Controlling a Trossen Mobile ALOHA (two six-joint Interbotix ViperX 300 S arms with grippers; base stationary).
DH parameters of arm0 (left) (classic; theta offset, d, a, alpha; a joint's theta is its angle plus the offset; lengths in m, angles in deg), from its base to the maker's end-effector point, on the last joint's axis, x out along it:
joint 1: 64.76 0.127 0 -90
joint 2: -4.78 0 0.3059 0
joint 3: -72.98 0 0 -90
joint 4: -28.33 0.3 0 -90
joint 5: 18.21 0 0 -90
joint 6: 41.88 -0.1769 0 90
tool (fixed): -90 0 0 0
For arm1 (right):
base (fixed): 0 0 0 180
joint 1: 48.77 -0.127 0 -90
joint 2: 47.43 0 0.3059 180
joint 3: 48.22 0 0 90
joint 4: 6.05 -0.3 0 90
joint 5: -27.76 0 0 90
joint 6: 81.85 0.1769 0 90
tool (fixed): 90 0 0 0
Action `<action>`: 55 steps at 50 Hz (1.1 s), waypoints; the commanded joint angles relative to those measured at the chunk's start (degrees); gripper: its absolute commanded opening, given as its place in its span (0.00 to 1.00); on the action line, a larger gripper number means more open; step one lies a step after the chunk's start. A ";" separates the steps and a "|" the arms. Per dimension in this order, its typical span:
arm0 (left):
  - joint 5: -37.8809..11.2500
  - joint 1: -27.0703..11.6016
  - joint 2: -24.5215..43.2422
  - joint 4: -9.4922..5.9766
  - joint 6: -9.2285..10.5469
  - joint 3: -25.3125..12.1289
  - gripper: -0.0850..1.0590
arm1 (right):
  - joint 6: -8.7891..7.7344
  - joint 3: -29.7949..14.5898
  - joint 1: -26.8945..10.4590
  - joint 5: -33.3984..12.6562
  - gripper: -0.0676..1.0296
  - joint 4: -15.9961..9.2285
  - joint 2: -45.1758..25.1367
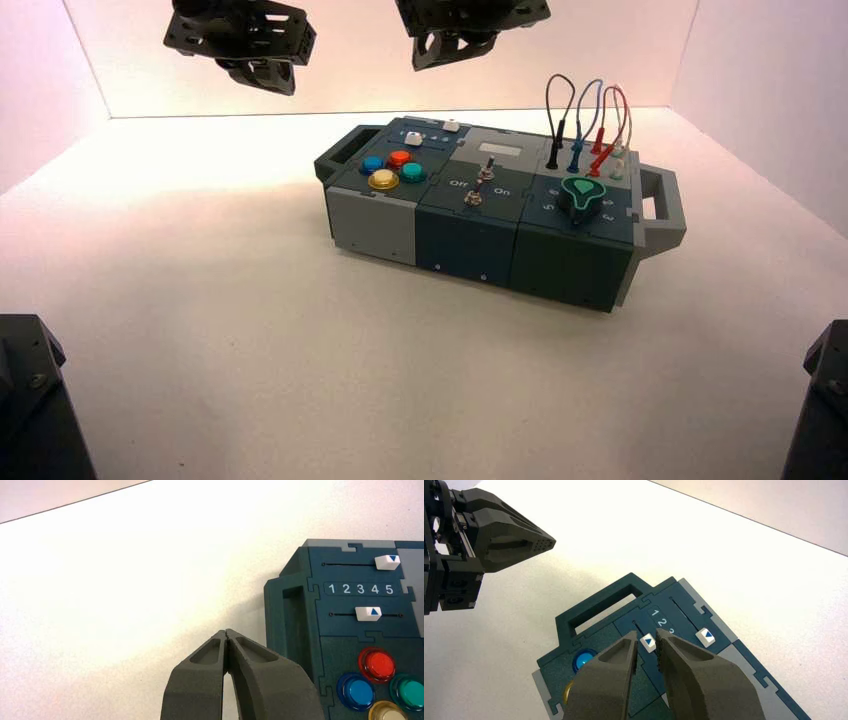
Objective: Turn the knob to position 1.
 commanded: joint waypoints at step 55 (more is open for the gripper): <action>-0.09 -0.18 -0.70 0.09 -0.09 -1.85 0.05 | 0.53 7.65 -0.18 -9.67 0.26 -0.44 10.37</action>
